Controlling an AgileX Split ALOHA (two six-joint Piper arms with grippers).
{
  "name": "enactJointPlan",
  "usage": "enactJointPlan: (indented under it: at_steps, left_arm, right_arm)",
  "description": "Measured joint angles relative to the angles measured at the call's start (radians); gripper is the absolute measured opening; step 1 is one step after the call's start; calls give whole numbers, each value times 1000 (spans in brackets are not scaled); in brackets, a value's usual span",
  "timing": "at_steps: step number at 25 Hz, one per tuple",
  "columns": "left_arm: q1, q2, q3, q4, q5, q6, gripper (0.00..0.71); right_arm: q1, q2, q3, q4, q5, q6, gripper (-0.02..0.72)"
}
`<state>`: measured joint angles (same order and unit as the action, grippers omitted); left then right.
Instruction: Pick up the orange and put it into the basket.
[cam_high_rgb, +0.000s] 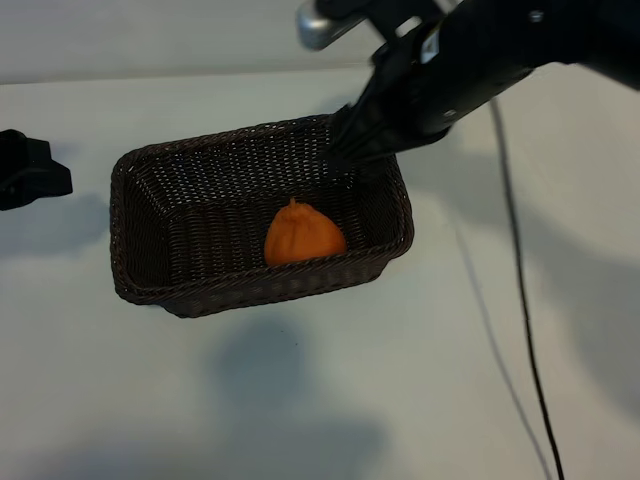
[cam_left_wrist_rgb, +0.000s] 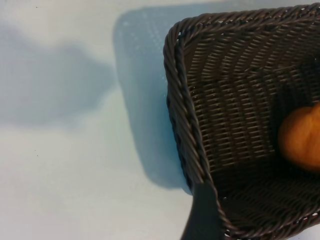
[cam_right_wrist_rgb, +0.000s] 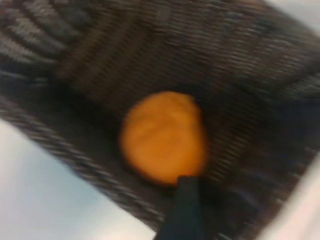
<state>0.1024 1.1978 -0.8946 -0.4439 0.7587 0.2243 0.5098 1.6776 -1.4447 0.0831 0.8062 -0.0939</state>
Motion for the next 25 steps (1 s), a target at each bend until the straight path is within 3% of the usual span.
enactJointPlan:
  at_steps: [2,5,9,17,25]
  left_arm:
    - [0,0,0,0,0,0,588]
    - [0,0,0,0,0,0,588]
    - [0,0,0,0,0,0,588]
    - [0,0,0,0,0,0,588]
    - [0,0,0,-1,0,4,588]
  right_arm:
    - [0,-29,0,-83,35,77,610]
    - [0,-65,0,-176,95,137,600]
    - [0,-82,0,-225,161,164,598]
    - [0,-82,0,-220,265,151,596]
    - [0,-82,0,-73,281,40,595]
